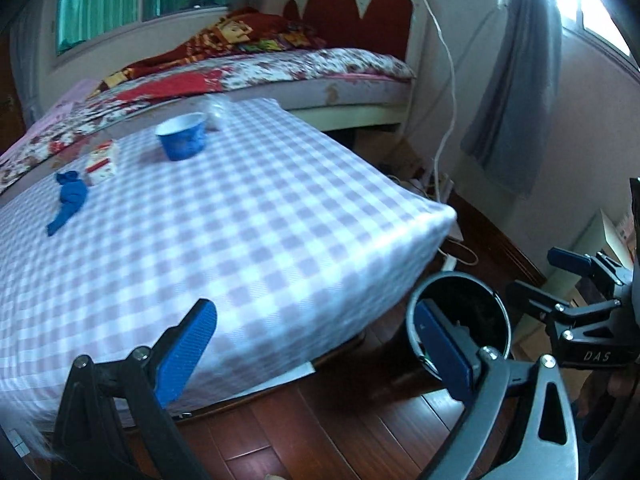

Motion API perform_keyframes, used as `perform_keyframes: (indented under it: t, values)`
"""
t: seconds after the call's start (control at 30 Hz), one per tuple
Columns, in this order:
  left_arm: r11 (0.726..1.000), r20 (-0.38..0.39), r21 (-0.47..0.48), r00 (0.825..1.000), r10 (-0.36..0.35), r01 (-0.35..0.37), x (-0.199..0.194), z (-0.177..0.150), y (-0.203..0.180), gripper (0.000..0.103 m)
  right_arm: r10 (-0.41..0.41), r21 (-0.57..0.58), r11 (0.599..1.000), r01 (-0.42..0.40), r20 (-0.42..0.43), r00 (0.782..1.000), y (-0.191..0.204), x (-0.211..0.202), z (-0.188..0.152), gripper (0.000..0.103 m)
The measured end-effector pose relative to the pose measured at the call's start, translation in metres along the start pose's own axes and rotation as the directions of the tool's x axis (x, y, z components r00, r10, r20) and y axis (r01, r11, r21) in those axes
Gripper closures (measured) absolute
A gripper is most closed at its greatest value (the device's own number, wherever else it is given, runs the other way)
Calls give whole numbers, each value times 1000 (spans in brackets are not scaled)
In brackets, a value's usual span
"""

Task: Collect trash
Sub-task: 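Move both tools back over the bed, then grasp the blue sock with the left gripper while the right gripper grasps the blue paper cup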

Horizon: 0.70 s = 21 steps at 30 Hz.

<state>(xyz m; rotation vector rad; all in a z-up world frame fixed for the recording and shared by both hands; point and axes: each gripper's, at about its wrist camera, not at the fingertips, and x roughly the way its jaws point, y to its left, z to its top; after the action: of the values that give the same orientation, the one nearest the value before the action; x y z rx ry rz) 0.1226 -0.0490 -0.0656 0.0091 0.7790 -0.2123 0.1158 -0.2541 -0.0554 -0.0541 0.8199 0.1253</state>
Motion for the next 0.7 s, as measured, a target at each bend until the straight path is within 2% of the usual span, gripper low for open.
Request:
perform_keyframes:
  t: [0.2,0.37,0.6,0.7]
  values:
    - [997,26,-55,998,60,-59,-16,-1,42,3,60,-38,998,-59,25,998,38,1,24,1]
    - [985,43,-117,991,129,-124,-24,5,92,3,115,-72,991,-112,39,993,79,8,49,1]
    - [952,36,-202,970,242,-230,-23,18,172,3,164,-123,980,-157,47,985,136,39,90,1]
    - [941,20,-237,967,254,-242,-8,26,204,4,238,-152,961,-233,20,971,160,66,110,1]
